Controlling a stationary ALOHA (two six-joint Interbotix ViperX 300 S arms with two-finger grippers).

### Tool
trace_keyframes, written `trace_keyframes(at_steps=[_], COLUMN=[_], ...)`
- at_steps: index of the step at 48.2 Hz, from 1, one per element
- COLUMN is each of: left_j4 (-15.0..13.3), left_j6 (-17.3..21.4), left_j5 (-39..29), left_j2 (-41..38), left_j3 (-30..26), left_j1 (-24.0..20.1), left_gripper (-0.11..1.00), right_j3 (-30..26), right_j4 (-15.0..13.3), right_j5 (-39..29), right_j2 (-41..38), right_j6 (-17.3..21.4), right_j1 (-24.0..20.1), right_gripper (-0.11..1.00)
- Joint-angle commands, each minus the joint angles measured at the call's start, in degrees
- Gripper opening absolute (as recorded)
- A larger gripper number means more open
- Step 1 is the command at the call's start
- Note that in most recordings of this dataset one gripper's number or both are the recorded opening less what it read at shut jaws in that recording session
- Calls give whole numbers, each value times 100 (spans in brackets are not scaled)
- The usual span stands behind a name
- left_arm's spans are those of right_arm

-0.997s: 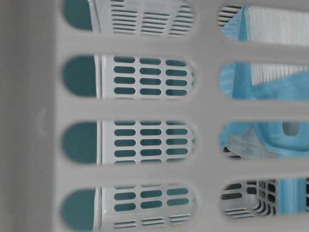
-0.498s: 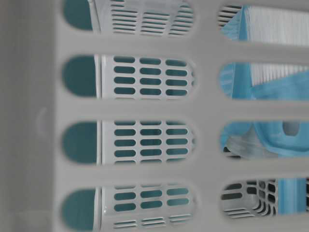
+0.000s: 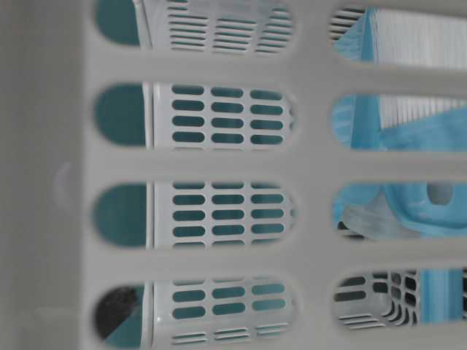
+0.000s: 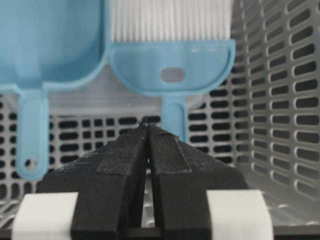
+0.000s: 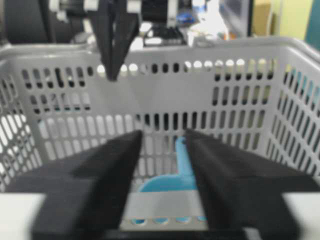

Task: Pick up the hand brush from the shopping basket with the left arm.
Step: 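Lower the left gripper onto the brush's blue handle and close it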

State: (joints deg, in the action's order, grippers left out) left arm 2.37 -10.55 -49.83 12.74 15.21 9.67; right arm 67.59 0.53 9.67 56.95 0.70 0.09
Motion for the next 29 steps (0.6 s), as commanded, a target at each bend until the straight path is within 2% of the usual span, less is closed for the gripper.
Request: trace_keyframes(at_steps=[1, 4, 7, 15, 20, 22, 29], left_j4=[18, 18, 18, 18, 18, 18, 18], left_j6=[-70, -158, -281, -650, -721, -729, -809], left_j5=[-70, -70, -79, -97, -97, -70, -9], left_j2=[-79, -176, -272, -624, -888, -1020, -1301], left_j3=[-237, -255, -255, -220, -237, -237, -123], left_j1=[97, 149, 202, 431, 527, 571, 589], left_gripper=[1, 3, 16, 66, 88, 91, 91], right_j3=[-105, -105, -105, -105, -105, -105, -105], right_j4=[18, 18, 18, 18, 18, 18, 18], right_j5=[0, -53, -79, -97, -97, -97, -97], right_j2=[0, 26, 44, 62, 62, 62, 62], right_j6=[35, 53, 53, 53, 53, 53, 53], right_j1=[9, 9, 9, 9, 9, 9, 9], right_gripper=[52, 65, 73, 74, 74, 74, 74])
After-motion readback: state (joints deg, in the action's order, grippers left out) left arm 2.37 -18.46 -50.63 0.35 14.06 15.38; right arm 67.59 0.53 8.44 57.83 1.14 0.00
